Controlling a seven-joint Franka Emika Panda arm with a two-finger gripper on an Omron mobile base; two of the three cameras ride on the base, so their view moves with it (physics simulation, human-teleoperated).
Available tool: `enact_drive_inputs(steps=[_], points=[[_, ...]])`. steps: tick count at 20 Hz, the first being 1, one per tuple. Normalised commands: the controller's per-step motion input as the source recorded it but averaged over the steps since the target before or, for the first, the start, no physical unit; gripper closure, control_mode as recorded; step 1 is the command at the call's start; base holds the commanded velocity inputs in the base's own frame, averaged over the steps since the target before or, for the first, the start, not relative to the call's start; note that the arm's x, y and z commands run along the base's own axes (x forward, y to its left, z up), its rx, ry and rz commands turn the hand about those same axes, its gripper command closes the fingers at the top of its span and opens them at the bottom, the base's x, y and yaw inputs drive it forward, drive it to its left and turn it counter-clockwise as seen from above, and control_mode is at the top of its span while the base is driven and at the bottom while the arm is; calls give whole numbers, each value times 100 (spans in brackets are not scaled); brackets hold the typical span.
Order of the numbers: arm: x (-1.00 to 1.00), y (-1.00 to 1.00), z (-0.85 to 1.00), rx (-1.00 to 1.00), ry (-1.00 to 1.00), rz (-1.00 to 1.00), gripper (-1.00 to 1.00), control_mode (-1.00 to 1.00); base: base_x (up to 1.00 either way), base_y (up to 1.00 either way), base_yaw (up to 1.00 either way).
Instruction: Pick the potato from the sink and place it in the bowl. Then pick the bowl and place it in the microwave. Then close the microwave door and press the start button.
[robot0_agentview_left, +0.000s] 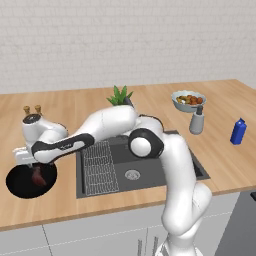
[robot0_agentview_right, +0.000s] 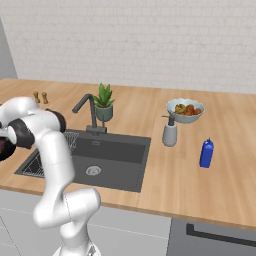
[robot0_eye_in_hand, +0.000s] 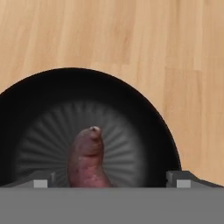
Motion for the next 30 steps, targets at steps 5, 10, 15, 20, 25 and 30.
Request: enact_drive_inputs(steps=[5,10,15,20,25,30], points=[[-1,-59,-5,6,0,0,-100,-100,0,0,0],[0,-6,-21,10,0,0,-100,-100,0,0,0],[3,-3,-19,11,0,0,-100,-100,0,0,0],[16,1,-2,1,4,0,-100,-100,0,0,0],[20,2,-5,0,8,0,-100,-100,0,0,0],[21,19,-22,0,8,0,-100,-100,0,0,0]])
